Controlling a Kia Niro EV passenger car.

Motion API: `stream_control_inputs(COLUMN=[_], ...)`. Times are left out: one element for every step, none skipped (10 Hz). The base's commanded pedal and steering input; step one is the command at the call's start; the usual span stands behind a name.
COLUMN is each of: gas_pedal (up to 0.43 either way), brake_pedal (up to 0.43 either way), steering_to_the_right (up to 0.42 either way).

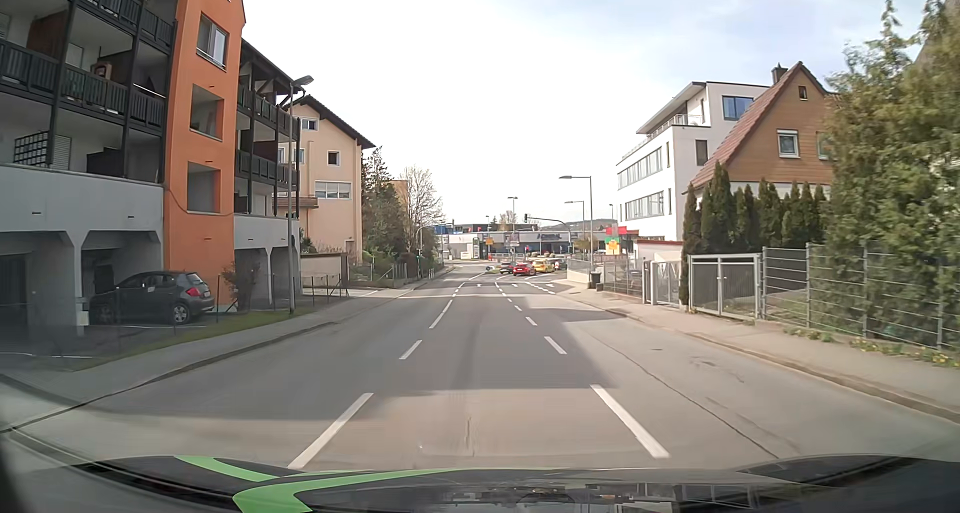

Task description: Follow the waypoints while adhering to traffic rules and regulations

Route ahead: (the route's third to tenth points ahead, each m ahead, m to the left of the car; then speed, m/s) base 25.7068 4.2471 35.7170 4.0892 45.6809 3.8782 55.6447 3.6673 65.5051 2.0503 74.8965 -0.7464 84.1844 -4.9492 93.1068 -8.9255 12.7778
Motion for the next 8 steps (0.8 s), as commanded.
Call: stream_control_inputs(gas_pedal=[0.000, 0.000, 0.000, 0.000, 0.000, 0.000, 0.000, 0.000], brake_pedal=[0.006, 0.055, 0.085, 0.146, 0.165, 0.177, 0.213, 0.226], steering_to_the_right=[-0.017, -0.016, -0.016, -0.014, -0.014, -0.013, -0.011, -0.010])
